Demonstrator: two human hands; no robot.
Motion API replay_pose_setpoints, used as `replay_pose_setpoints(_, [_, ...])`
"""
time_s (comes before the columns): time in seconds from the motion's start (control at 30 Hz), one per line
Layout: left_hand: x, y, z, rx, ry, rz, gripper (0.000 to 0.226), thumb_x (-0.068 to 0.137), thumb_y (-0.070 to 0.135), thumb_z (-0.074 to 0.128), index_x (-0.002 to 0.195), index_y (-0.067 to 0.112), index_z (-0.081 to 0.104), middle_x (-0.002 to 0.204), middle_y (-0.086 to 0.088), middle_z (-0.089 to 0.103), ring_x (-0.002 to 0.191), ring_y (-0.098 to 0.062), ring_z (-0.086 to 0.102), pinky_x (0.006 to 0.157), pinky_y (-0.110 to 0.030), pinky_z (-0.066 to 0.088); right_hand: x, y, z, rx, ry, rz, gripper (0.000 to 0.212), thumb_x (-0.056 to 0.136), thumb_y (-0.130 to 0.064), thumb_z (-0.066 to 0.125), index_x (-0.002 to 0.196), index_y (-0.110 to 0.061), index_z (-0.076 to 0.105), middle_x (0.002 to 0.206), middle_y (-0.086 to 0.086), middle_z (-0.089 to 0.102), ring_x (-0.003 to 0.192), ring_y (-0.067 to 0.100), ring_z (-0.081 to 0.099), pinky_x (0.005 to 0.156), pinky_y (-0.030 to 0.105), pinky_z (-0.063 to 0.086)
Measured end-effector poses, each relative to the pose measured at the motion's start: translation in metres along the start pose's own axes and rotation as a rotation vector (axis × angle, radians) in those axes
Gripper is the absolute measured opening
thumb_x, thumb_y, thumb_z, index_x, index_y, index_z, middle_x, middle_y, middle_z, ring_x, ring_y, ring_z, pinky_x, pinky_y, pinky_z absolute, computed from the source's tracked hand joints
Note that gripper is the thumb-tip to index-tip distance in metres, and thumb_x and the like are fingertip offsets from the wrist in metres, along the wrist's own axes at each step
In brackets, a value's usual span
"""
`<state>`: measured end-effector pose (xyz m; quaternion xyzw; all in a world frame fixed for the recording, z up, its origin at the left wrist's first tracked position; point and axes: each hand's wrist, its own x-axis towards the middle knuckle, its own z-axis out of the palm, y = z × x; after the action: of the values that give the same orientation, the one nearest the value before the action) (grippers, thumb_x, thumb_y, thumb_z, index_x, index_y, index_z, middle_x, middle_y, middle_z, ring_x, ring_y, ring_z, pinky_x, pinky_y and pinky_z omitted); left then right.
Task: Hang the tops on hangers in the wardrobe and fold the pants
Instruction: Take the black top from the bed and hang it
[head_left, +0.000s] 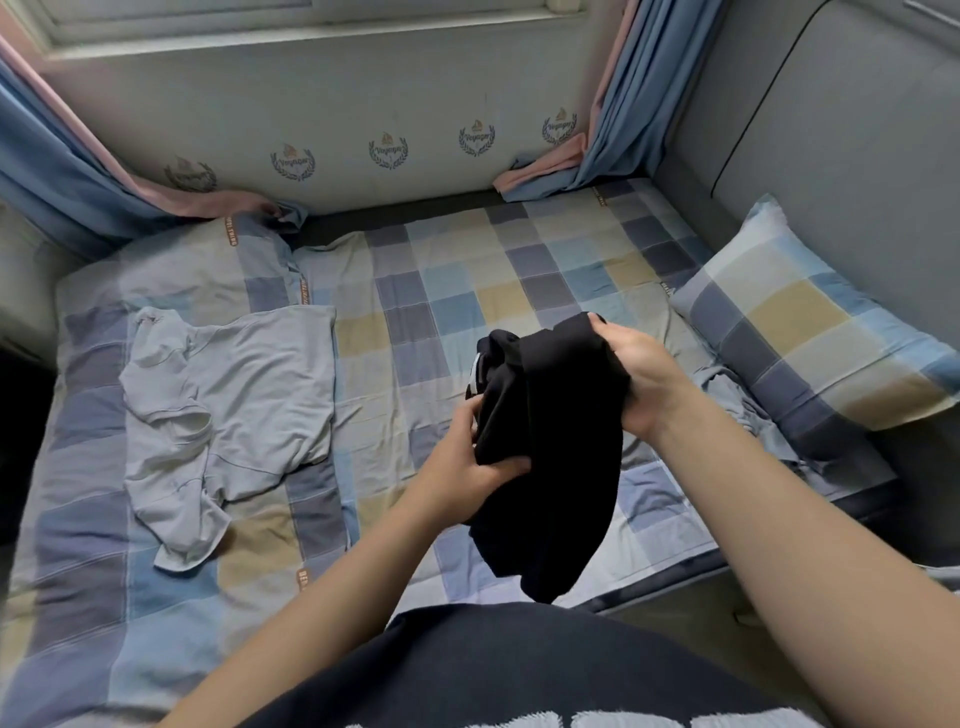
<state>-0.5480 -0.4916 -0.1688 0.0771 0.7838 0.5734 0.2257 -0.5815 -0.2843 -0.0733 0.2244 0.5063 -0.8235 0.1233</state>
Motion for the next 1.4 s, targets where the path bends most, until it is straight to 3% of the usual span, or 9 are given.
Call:
replay_pose_setpoints(0.1, [0.008,0.002,0.0,-0.022,0.143,0.042,0.015,0.092,0.031,0.064,0.107,0.029,0.066,0.101,0.005,0.074,0.097,-0.021,0.069,0.083,-0.036,0.052,0.007,-0.004,-0.008,-0.025,0.057,0.055,0.041,0.107,-0.032,0.045,0.122,-0.001,0.066,0.116,0.019,0.071,0.107,0.03,0.07,0.081,0.035,0.059])
replay_pose_setpoints(0.3, [0.013,0.019,-0.016,-0.454,0.301,-0.172,0.02,0.103,0.027,0.054,0.104,0.028,0.074,0.099,-0.001,0.077,0.092,-0.023,0.07,0.077,-0.036,0.053,0.008,0.013,-0.029,-0.534,0.359,-0.321,0.027,0.096,-0.024,0.065,0.118,-0.015,0.051,0.118,0.006,0.057,0.102,0.018,0.057,0.089,0.034,0.048])
replay_pose_setpoints(0.4, [0.015,0.028,-0.021,-0.61,0.345,-0.291,0.021,0.103,0.032,0.055,0.112,0.021,0.071,0.108,-0.006,0.076,0.101,-0.026,0.072,0.086,-0.042,0.058,-0.015,0.051,-0.023,-0.744,0.055,-0.288,0.035,0.087,-0.034,0.076,0.112,-0.021,0.056,0.114,0.0,0.061,0.105,0.02,0.061,0.087,0.027,0.052])
replay_pose_setpoints(0.53, [0.016,0.034,-0.025,-0.709,0.339,-0.388,0.027,0.103,0.037,0.054,0.109,0.017,0.071,0.098,-0.01,0.078,0.088,-0.027,0.076,0.07,-0.038,0.059,-0.028,0.112,-0.003,-1.081,-0.219,-0.124,0.099,0.065,-0.063,0.077,0.146,-0.029,0.031,0.14,-0.008,0.04,0.126,0.009,0.045,0.105,0.029,0.042])
replay_pose_setpoints(0.7, [0.014,0.033,-0.043,-0.747,0.362,-0.426,0.03,0.101,0.037,0.058,0.117,0.013,0.067,0.095,-0.009,0.078,0.082,-0.026,0.077,0.059,-0.034,0.06,-0.004,0.115,-0.009,-1.196,-0.015,-0.391,0.004,0.095,-0.024,0.06,0.096,-0.027,0.059,0.086,-0.003,0.067,0.081,0.022,0.063,0.075,0.046,0.052])
replay_pose_setpoints(0.73, [0.014,0.033,-0.048,-0.764,0.362,-0.426,0.032,0.101,0.037,0.059,0.121,0.012,0.065,0.098,-0.01,0.078,0.084,-0.026,0.077,0.058,-0.034,0.06,0.0,0.11,-0.012,-1.203,-0.017,-0.413,0.01,0.097,-0.024,0.058,0.087,-0.028,0.057,0.072,-0.006,0.063,0.071,0.02,0.06,0.068,0.045,0.051])
replay_pose_setpoints(1.0, [0.012,0.019,-0.08,-0.722,0.483,-0.448,0.033,0.095,0.028,0.07,0.106,-0.003,0.069,0.1,-0.02,0.075,0.081,-0.033,0.075,0.064,-0.037,0.06,0.01,0.041,-0.009,-0.821,0.11,-0.606,0.019,0.102,-0.02,0.05,0.084,-0.021,0.053,0.055,-0.011,0.046,0.048,0.006,0.039,0.046,0.027,0.031])
replay_pose_setpoints(1.2, [0.01,-0.008,-0.103,-0.259,0.55,-0.387,0.033,0.09,0.021,0.076,0.117,0.007,0.063,0.112,-0.019,0.069,0.098,-0.033,0.07,0.084,-0.043,0.059,0.017,-0.016,-0.007,-0.418,0.295,-0.416,0.023,0.105,-0.018,0.048,0.084,-0.02,0.055,0.078,0.002,0.057,0.069,0.013,0.053,0.066,0.031,0.046])
replay_pose_setpoints(1.4, [0.018,-0.016,-0.088,0.057,0.324,-0.307,0.025,0.09,0.011,0.07,0.108,0.027,0.065,0.105,-0.008,0.069,0.09,-0.026,0.069,0.075,-0.04,0.059,0.008,-0.039,-0.002,-0.121,0.134,-0.304,0.026,0.107,-0.014,0.042,0.087,-0.016,0.058,0.07,0.0,0.065,0.061,0.012,0.063,0.058,0.027,0.056])
